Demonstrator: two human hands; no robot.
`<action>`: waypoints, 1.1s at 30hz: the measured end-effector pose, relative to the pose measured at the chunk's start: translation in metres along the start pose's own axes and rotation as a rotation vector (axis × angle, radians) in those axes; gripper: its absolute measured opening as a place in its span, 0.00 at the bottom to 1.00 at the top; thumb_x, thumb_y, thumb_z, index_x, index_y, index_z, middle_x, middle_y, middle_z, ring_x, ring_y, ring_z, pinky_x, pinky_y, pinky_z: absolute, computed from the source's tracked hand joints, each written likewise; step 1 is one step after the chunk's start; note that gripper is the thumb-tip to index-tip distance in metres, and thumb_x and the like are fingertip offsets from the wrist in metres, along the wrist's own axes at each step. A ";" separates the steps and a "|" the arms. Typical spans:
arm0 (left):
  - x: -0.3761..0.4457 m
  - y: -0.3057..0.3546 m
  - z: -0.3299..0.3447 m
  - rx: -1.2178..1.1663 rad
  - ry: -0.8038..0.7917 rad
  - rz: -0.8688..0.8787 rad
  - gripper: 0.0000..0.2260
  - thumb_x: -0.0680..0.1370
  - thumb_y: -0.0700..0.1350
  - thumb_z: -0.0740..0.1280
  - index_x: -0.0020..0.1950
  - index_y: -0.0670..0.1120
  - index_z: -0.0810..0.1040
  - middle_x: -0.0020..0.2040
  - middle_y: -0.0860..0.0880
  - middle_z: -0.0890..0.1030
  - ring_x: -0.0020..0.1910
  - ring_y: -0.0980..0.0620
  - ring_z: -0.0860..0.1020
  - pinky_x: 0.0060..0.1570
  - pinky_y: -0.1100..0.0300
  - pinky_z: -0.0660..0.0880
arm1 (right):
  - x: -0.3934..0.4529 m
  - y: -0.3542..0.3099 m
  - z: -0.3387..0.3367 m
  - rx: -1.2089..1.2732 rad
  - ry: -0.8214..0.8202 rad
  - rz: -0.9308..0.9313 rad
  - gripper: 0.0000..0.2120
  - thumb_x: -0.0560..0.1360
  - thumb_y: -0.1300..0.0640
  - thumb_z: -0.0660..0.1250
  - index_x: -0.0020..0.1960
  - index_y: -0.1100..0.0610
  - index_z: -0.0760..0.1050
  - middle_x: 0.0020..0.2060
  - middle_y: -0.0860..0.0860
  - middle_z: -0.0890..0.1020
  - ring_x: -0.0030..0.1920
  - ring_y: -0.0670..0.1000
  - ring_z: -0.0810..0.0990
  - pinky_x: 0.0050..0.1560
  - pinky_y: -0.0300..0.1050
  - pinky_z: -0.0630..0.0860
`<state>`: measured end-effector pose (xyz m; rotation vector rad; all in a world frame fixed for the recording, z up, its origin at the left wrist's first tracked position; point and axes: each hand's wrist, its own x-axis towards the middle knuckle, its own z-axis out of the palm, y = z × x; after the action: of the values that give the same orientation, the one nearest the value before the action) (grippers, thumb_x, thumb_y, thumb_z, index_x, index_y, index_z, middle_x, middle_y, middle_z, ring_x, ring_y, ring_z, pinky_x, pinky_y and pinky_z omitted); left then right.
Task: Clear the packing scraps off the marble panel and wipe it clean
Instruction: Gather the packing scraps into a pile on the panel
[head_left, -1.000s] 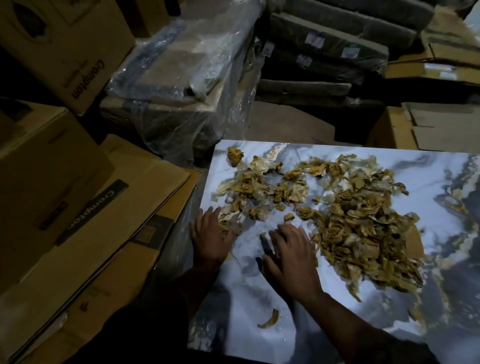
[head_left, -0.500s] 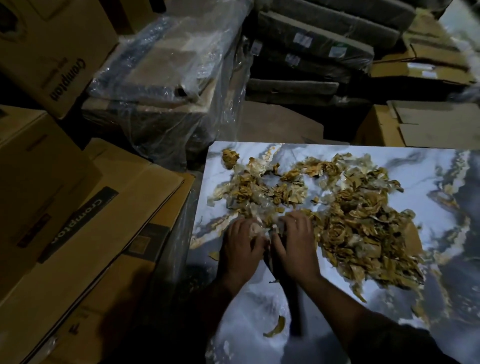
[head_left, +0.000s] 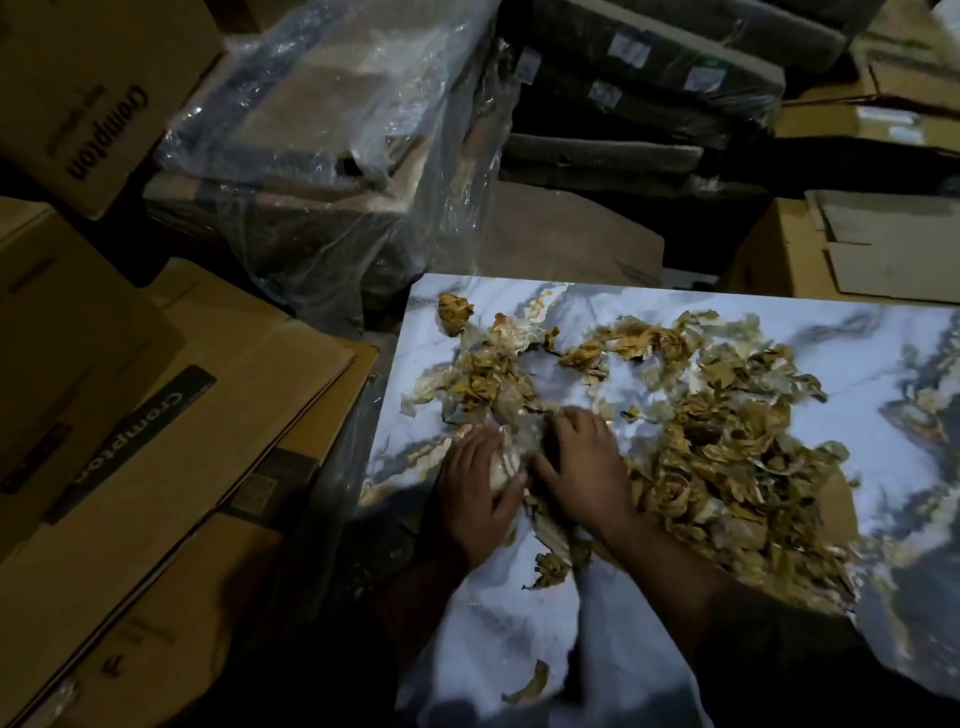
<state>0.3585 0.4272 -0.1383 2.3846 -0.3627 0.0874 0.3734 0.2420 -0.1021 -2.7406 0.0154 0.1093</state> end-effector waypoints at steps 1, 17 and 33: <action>-0.003 0.002 0.002 0.019 -0.001 -0.004 0.27 0.83 0.62 0.56 0.74 0.45 0.72 0.74 0.46 0.73 0.76 0.47 0.68 0.74 0.47 0.67 | -0.013 -0.002 0.001 0.005 0.008 -0.028 0.24 0.79 0.41 0.61 0.69 0.53 0.72 0.63 0.54 0.74 0.64 0.57 0.71 0.67 0.54 0.69; 0.022 0.011 0.000 0.131 -0.028 0.195 0.26 0.79 0.50 0.64 0.77 0.45 0.69 0.78 0.46 0.69 0.82 0.51 0.56 0.78 0.39 0.57 | -0.023 0.003 0.001 -0.017 -0.046 -0.141 0.28 0.80 0.38 0.52 0.71 0.53 0.72 0.70 0.54 0.73 0.72 0.57 0.69 0.75 0.55 0.63; -0.023 0.016 0.004 0.045 -0.025 0.199 0.22 0.85 0.55 0.55 0.73 0.45 0.74 0.71 0.46 0.75 0.74 0.46 0.70 0.75 0.46 0.65 | -0.108 0.018 0.014 -0.060 0.043 -0.218 0.50 0.68 0.20 0.60 0.79 0.51 0.64 0.80 0.56 0.60 0.81 0.61 0.52 0.75 0.71 0.53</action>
<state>0.3316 0.4183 -0.1344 2.3893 -0.6148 0.1586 0.2639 0.2304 -0.1133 -2.7824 -0.2784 -0.0102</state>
